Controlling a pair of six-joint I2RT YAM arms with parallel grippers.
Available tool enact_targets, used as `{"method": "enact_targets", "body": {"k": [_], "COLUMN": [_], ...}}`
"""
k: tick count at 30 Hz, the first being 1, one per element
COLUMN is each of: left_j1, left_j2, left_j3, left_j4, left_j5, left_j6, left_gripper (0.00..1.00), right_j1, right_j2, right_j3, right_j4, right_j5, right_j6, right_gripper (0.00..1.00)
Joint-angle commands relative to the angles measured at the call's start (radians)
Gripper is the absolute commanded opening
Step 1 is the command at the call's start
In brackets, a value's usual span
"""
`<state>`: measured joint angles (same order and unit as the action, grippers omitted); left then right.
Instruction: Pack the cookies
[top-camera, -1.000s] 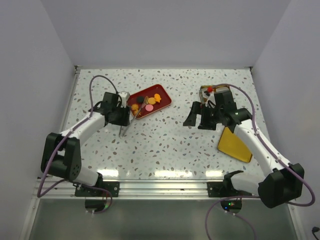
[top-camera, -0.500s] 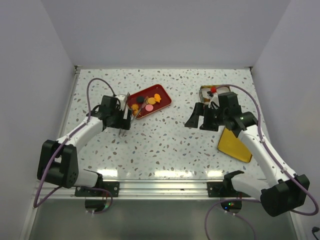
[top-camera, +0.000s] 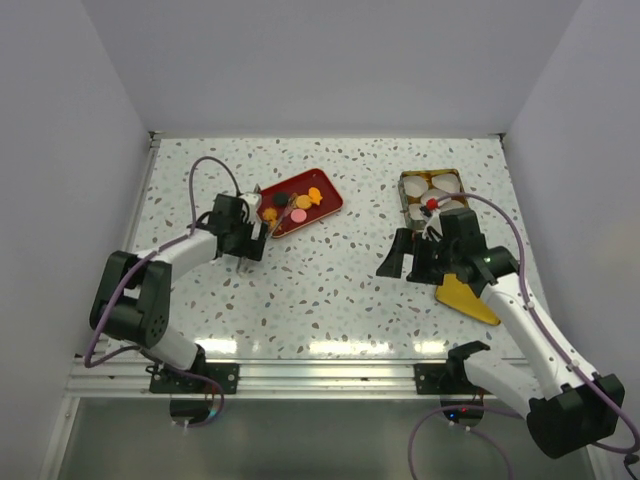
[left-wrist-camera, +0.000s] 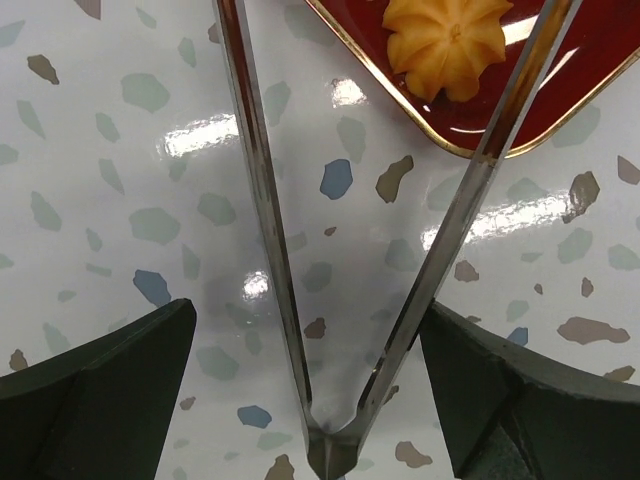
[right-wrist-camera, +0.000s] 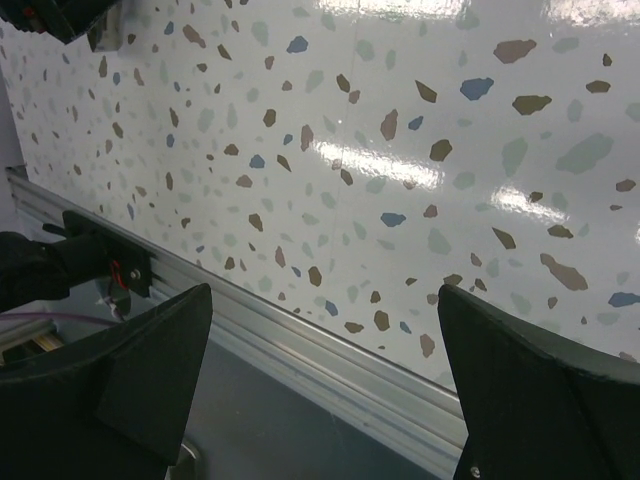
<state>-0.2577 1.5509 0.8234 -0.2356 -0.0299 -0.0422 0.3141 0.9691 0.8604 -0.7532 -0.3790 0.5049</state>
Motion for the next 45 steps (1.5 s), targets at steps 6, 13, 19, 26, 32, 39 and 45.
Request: {"method": "enact_targets", "body": {"k": [6, 13, 19, 26, 32, 39, 45], "left_j1": [-0.005, -0.005, -0.003, -0.005, -0.005, -0.049, -0.123], "left_j2": [0.115, 0.166, 0.072, -0.069, -0.146, -0.185, -0.23], "left_j3": [0.022, 0.043, 0.08, 0.215, 0.339, 0.408, 0.413], "left_j4": [0.145, 0.159, 0.055, -0.149, -0.284, -0.421, -0.467], "left_j5": [0.025, 0.077, 0.048, -0.01, -0.059, -0.035, -0.015], "left_j6": [0.022, -0.01, -0.036, -0.056, -0.064, -0.081, -0.113], "left_gripper": [0.9, 0.5, 0.37, 0.36, 0.36, 0.44, 0.47], "right_j1": [0.0, 0.0, 0.002, 0.0, 0.002, 0.002, 0.005], "right_j2": [-0.009, 0.031, 0.045, 0.046, 0.077, 0.144, 0.261], "right_j3": [-0.015, 0.005, 0.015, 0.051, 0.103, 0.189, 0.291], "right_j4": [-0.008, 0.0, 0.011, 0.021, 0.028, 0.07, 0.235], "right_j5": [0.043, 0.045, 0.038, 0.034, 0.02, -0.027, -0.146], "right_j6": [0.001, -0.015, -0.014, 0.006, 0.012, 0.043, 0.196], "right_gripper": [0.99, 0.99, 0.99, 0.99, 0.99, 0.99, 0.99]}}
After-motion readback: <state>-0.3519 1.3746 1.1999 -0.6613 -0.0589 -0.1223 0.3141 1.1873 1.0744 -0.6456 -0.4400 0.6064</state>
